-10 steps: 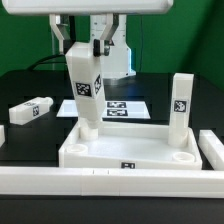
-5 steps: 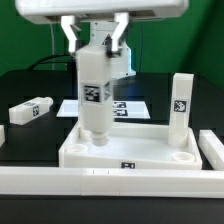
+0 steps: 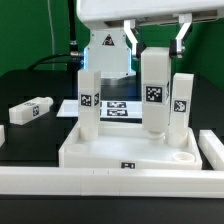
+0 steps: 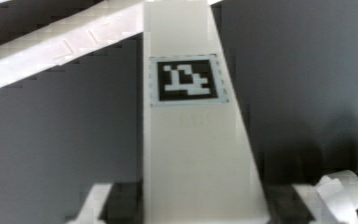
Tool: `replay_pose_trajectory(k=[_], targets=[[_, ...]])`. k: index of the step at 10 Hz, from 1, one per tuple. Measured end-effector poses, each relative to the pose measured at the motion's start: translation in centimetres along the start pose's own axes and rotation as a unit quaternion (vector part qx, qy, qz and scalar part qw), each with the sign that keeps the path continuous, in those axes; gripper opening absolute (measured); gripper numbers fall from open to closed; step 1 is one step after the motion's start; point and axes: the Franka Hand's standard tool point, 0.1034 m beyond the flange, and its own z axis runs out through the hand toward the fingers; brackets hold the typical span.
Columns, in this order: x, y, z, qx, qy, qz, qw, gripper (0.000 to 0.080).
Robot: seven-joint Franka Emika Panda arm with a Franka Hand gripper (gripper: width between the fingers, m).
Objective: Assemble desk
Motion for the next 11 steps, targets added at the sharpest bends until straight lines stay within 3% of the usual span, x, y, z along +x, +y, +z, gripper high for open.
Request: replay_pose_trajectory(k=[2,5,8,9,11], targets=[[-0.2,-0.1,-0.1,0.001,0.002,-0.001,1.000,0.0292],[-3.3,-1.8,-0.6,0.012,0.002,-0.014,1.000,0.0292],[-3.5,-1.5,-0.3,0.012,0.014,-0.024,1.000,0.0292],[-3.3,-1.7,-0.3,0.015,0.032,-0.026,0.999,0.0292],[-4.5,-2.9,0.2,0.018,0.039,-0.054,0.998,0.0292]])
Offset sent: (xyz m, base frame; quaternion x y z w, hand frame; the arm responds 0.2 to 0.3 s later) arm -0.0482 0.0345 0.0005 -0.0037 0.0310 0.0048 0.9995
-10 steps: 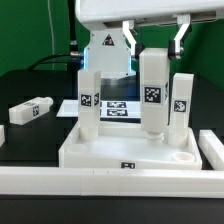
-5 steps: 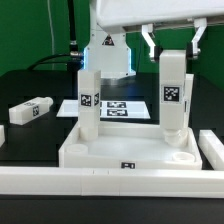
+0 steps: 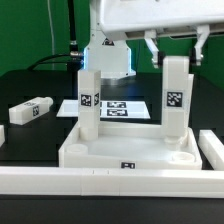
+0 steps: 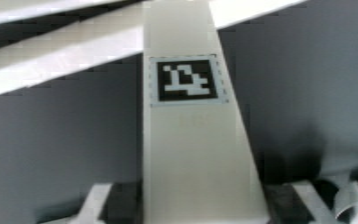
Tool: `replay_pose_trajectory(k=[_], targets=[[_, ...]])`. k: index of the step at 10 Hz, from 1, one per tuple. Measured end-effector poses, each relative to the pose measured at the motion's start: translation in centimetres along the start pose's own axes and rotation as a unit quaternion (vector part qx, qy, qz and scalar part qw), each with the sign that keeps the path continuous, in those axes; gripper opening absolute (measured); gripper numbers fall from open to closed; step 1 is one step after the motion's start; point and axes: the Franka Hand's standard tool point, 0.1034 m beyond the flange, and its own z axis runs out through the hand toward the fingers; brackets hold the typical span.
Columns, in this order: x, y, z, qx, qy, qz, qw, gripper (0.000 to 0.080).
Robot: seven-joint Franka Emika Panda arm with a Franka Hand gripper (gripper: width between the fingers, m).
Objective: Assemble desk
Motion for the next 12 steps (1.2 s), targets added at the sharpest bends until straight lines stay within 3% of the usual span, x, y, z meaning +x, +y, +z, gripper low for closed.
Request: replay_pose_trajectory(k=[2,7,9,12], targets=[[-1.1,-1.1,0.4,0.001,-0.013,-0.034,0.999,0.0292],[-1.3,-0.7,0.6,-0.002,-0.019,-0.049,0.999,0.0292],[-2.6,-1.4,0.6,0.002,-0.017,-0.057,0.998,0.0292],[-2.8,-2.1,0.7,0.004,-0.015,-0.062,0.998,0.0292]])
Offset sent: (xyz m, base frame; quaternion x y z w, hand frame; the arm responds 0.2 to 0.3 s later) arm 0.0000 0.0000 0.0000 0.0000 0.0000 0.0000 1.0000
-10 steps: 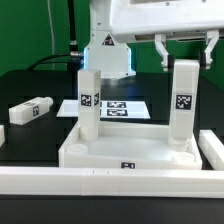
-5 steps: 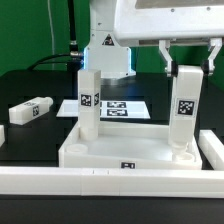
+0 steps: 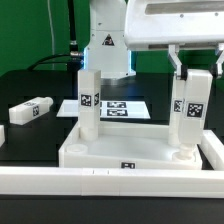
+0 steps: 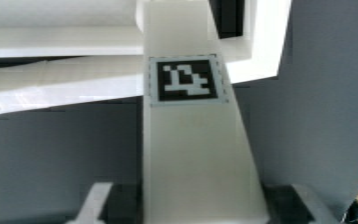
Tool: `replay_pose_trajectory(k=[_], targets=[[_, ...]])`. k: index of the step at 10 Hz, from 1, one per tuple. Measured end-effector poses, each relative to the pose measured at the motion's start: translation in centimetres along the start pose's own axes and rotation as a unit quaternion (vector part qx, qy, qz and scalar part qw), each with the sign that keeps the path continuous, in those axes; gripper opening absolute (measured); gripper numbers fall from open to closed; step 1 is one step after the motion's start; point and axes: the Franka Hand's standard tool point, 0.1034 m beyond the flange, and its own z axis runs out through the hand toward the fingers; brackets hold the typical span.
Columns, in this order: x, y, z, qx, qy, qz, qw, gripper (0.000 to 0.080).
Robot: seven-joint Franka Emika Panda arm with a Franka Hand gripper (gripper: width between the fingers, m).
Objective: Assemble desk
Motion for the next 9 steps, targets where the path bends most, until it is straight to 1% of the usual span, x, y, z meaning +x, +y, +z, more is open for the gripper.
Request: replay_pose_trajectory(k=[4,7,9], targets=[[0.21,0.04,0.11,0.000,0.010,-0.004,1.000,0.0292],[0.30,0.81,0.30,-0.004,0.009,-0.010,1.000,0.0292],[0.03,0.82,0.54,-0.006,0.007,-0.013,1.000,0.0292]])
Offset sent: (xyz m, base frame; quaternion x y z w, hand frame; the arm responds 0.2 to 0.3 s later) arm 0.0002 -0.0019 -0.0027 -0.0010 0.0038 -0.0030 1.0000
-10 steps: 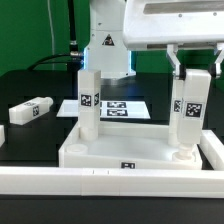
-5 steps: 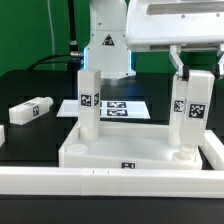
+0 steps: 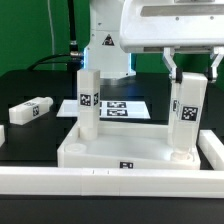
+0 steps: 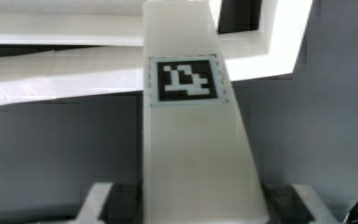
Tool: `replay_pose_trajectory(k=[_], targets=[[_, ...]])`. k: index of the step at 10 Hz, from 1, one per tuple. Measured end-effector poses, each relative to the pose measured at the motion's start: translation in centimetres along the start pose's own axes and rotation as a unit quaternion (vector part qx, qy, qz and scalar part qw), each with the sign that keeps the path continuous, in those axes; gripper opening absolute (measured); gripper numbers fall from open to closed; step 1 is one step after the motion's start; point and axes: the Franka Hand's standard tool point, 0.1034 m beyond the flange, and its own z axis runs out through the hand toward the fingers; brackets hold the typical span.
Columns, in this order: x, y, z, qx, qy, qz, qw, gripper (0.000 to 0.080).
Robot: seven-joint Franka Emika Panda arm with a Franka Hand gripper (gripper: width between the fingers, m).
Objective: Assemble desk
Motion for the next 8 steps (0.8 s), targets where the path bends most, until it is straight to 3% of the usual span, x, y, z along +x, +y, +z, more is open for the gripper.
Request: replay_pose_trajectory(k=[8], targets=[[-0.5,-0.5,1.1,-0.002,0.025,-0.012,1.000,0.0292]])
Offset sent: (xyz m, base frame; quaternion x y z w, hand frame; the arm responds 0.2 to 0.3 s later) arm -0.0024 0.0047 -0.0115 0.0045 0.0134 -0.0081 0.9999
